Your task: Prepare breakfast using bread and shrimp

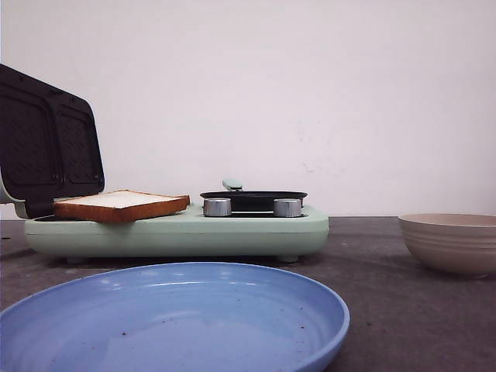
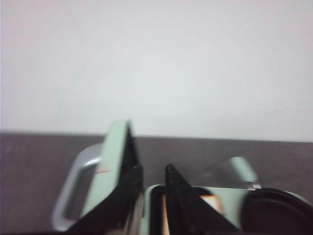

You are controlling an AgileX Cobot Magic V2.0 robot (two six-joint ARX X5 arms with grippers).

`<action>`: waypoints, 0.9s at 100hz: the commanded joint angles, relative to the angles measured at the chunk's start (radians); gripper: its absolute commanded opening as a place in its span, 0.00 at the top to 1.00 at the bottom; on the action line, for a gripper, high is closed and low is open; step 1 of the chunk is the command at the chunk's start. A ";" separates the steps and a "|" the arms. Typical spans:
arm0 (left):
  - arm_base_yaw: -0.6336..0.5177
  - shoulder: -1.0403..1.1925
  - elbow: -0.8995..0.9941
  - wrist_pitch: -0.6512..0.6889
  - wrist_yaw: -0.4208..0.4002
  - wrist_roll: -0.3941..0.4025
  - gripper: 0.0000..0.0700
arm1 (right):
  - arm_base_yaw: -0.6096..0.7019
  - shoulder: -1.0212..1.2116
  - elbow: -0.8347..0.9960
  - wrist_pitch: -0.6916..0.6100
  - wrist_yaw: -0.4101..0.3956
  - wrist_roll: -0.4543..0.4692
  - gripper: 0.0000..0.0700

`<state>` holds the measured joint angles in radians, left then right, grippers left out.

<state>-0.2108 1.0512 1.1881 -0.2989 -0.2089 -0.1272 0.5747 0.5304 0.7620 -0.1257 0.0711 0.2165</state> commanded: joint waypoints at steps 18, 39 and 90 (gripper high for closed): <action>0.245 0.173 0.241 -0.211 0.094 -0.046 1.00 | 0.005 -0.066 0.008 -0.122 -0.002 0.004 1.00; 0.472 0.349 0.425 -0.414 0.422 -0.140 1.00 | 0.005 -0.105 0.008 -0.183 0.002 0.003 1.00; 0.597 0.638 0.472 -0.527 0.808 -0.305 0.41 | 0.005 -0.109 0.008 -0.225 0.009 -0.042 1.00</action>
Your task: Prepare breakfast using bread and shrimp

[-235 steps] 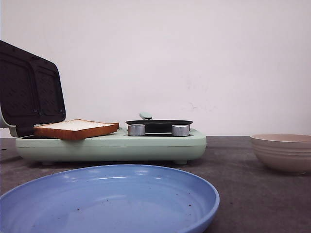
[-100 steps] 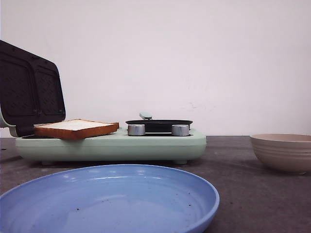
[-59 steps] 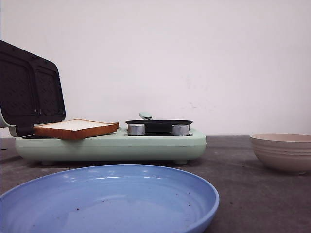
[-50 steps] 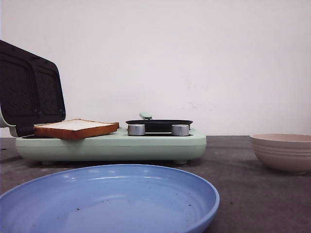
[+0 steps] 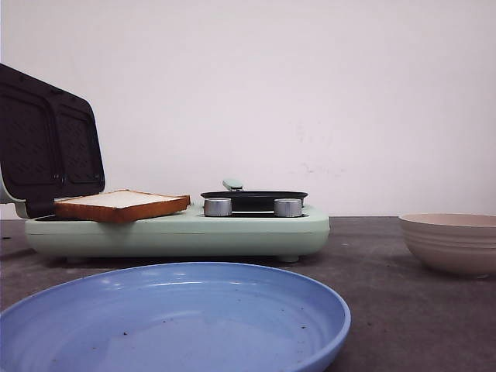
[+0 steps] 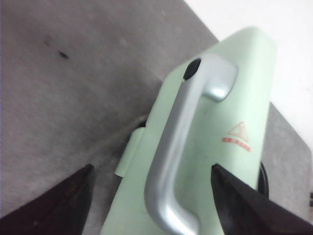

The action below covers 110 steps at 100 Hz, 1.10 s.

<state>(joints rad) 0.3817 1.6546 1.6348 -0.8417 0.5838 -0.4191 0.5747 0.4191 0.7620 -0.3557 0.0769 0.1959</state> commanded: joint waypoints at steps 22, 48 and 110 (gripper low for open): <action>0.002 0.105 0.025 0.087 0.071 -0.022 0.42 | 0.005 0.002 0.008 -0.039 0.003 -0.021 1.00; -0.022 0.145 0.025 0.095 0.082 -0.047 0.44 | 0.005 0.004 0.008 -0.038 0.038 -0.021 1.00; -0.081 0.145 0.027 0.080 0.158 -0.047 1.00 | 0.005 0.004 0.008 -0.042 0.042 -0.021 1.00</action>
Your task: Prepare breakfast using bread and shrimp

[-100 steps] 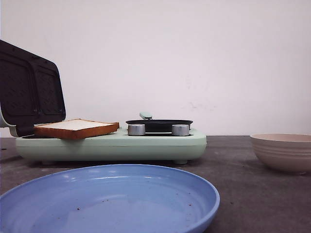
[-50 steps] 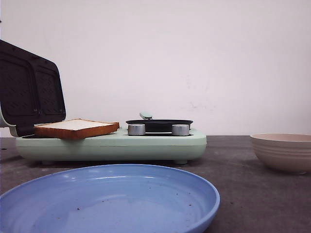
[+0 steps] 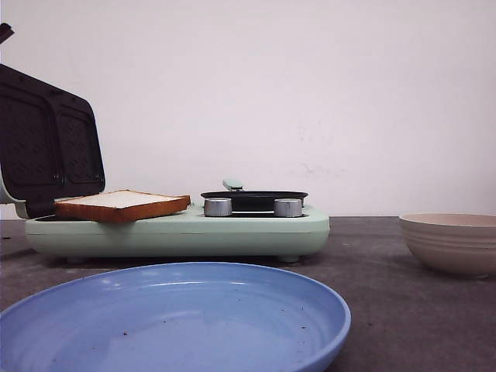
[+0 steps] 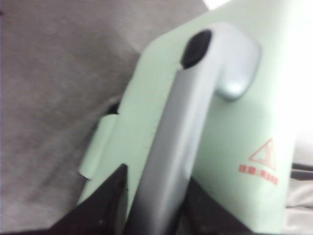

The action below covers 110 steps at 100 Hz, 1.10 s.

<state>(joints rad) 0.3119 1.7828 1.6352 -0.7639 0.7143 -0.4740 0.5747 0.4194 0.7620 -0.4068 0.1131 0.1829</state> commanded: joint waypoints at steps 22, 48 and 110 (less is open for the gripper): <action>-0.074 0.017 0.026 0.024 0.028 0.009 1.00 | 0.005 0.004 0.008 0.010 0.019 -0.008 1.00; -0.211 0.017 0.026 0.131 0.008 0.009 1.00 | 0.005 0.004 0.008 0.009 0.019 -0.008 1.00; -0.590 0.083 0.026 0.192 -0.485 0.212 1.00 | 0.005 0.004 0.008 0.009 0.017 0.021 1.00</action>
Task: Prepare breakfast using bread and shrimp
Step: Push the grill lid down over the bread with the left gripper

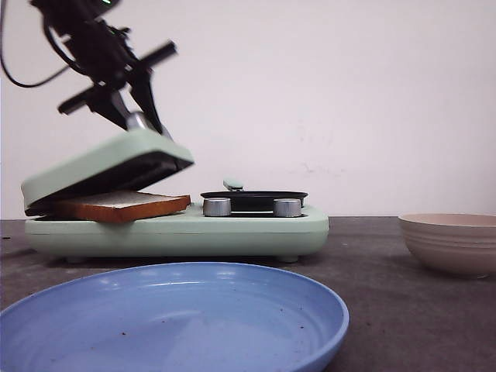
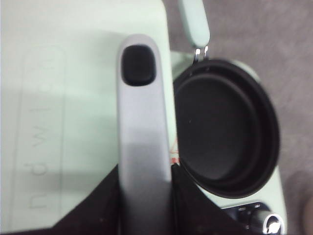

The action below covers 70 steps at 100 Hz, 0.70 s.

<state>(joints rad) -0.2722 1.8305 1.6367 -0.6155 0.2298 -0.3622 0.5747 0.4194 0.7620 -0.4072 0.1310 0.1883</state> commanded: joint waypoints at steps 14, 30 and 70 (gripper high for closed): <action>-0.031 0.059 0.025 0.026 -0.005 0.098 0.65 | 0.005 0.003 0.008 0.009 -0.013 0.016 1.00; -0.030 0.055 0.047 0.011 -0.005 0.057 0.00 | 0.005 0.003 0.008 0.006 -0.037 0.025 1.00; -0.033 -0.235 0.141 -0.053 -0.067 0.068 0.60 | -0.002 0.064 0.008 -0.068 0.090 0.113 1.00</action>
<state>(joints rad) -0.2932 1.6535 1.7432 -0.6735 0.1749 -0.3122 0.5735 0.4496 0.7624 -0.4553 0.1967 0.2337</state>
